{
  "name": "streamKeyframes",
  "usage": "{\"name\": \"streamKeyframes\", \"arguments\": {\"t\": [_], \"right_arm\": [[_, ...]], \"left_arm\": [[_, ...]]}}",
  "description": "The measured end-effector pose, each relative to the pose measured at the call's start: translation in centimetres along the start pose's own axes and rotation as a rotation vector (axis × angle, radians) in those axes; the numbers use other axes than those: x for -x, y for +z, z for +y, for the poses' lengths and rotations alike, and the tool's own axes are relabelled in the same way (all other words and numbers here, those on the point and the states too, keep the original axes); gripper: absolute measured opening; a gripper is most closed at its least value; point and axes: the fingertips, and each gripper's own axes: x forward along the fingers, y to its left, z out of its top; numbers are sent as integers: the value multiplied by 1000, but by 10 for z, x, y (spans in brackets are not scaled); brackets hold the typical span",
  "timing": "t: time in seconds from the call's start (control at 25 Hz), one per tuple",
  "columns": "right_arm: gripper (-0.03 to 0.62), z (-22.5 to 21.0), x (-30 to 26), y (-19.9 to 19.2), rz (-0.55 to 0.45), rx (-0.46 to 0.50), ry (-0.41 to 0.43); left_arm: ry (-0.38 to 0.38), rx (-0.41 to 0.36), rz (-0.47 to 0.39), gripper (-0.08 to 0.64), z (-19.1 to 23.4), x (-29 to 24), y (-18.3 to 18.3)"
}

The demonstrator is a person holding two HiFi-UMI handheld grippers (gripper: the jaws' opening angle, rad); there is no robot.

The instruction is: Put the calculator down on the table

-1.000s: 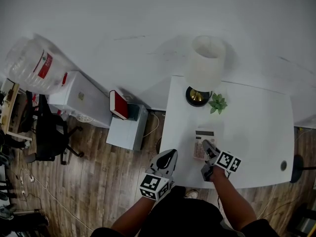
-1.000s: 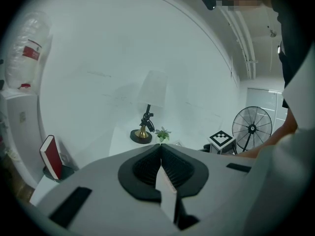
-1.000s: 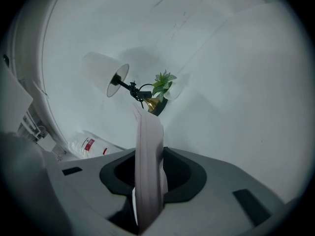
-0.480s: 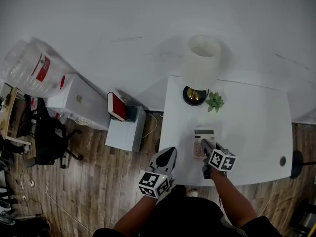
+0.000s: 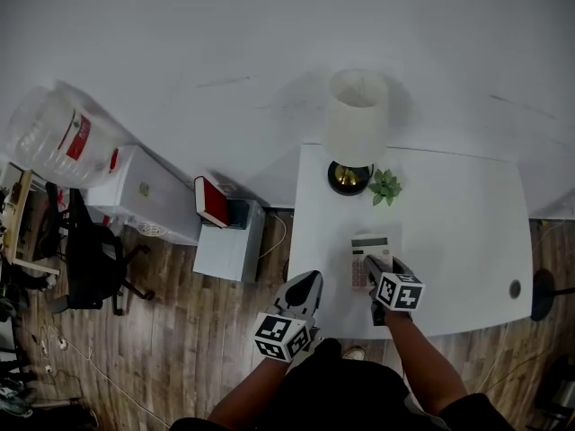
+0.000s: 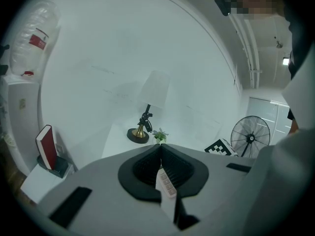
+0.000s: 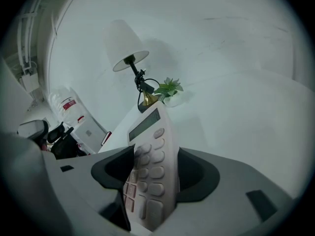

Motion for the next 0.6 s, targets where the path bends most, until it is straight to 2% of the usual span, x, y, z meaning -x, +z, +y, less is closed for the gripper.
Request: {"name": "streamKeyframes", "arguments": {"t": [0.16,0.24,0.44,0.6], "right_arm": [[315,-13,3,-6,22,11,-47],[296,-16,4,-8,30,22,-46],[296,-19,9,-2,8,16,-45],[296,-8,19,13,-21,131,-40]], "left_arm": [[-9,-2,15,20,-4,0,-5],[-13,-3,18,18,-6,-1,-6],[-14,-14,25,19,-7,-3,-7],[-18,-51,24,18,-11,-4,-6]]}}
